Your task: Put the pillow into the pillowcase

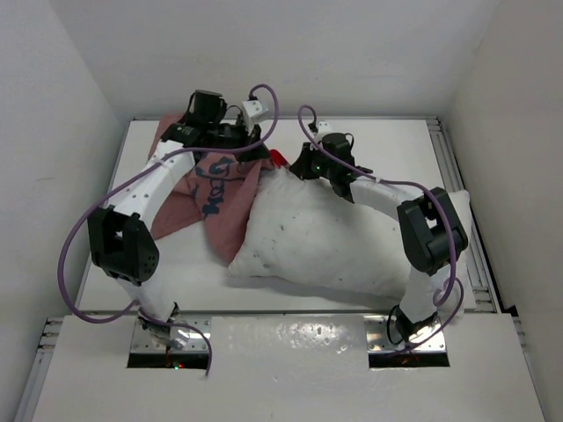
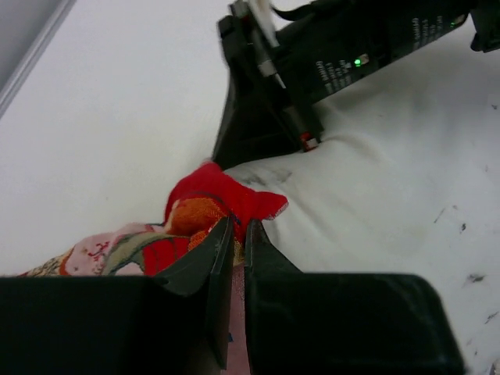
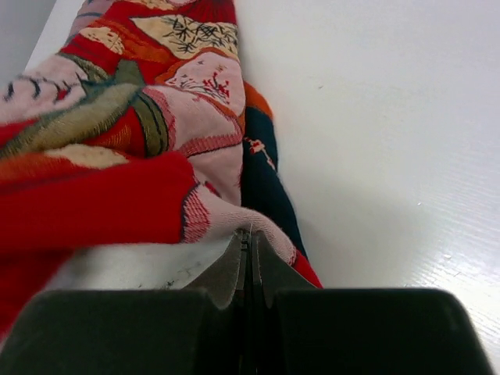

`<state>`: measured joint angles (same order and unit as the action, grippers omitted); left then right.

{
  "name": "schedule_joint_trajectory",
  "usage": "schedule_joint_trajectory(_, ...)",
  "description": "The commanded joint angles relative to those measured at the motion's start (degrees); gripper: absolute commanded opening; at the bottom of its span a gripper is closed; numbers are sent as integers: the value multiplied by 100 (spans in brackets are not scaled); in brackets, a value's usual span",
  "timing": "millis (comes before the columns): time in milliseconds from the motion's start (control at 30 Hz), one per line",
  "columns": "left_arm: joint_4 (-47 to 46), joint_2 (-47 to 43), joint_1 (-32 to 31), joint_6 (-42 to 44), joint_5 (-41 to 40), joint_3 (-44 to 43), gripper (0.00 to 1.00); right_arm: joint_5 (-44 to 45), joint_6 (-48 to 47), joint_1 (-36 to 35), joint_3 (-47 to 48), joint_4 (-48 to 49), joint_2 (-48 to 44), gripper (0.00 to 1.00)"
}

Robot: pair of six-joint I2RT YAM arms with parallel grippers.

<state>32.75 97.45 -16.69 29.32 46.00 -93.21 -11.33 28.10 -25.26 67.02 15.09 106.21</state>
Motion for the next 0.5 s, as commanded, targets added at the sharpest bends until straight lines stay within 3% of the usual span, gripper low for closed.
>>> schedule_joint_trajectory(0,-260,46,-422,74,234,39,0,394,3,38,398,55,48,0)
schedule_joint_trajectory(67,-418,72,-485,-83,173,66,0,474,143,187,487,38,101,0)
schedule_joint_trajectory(133,-567,55,-406,-181,-115,57,25,161,318,467,592,46,162,42)
schedule_joint_trajectory(167,-612,37,-362,-259,-265,49,46,-269,310,582,653,107,198,67)
schedule_joint_trajectory(200,-673,20,-309,-330,-423,31,79,-760,302,679,889,117,294,85)
schedule_joint_trajectory(233,-717,11,-204,-400,-808,22,88,-1505,284,854,1013,21,321,99)
schedule_joint_trajectory(300,-692,-7,-29,-489,-1100,-135,100,-1836,144,978,1355,-523,304,99)
schedule_joint_trajectory(467,-165,-252,359,-226,-1602,-330,100,-1109,-927,979,1077,-1122,-600,99)
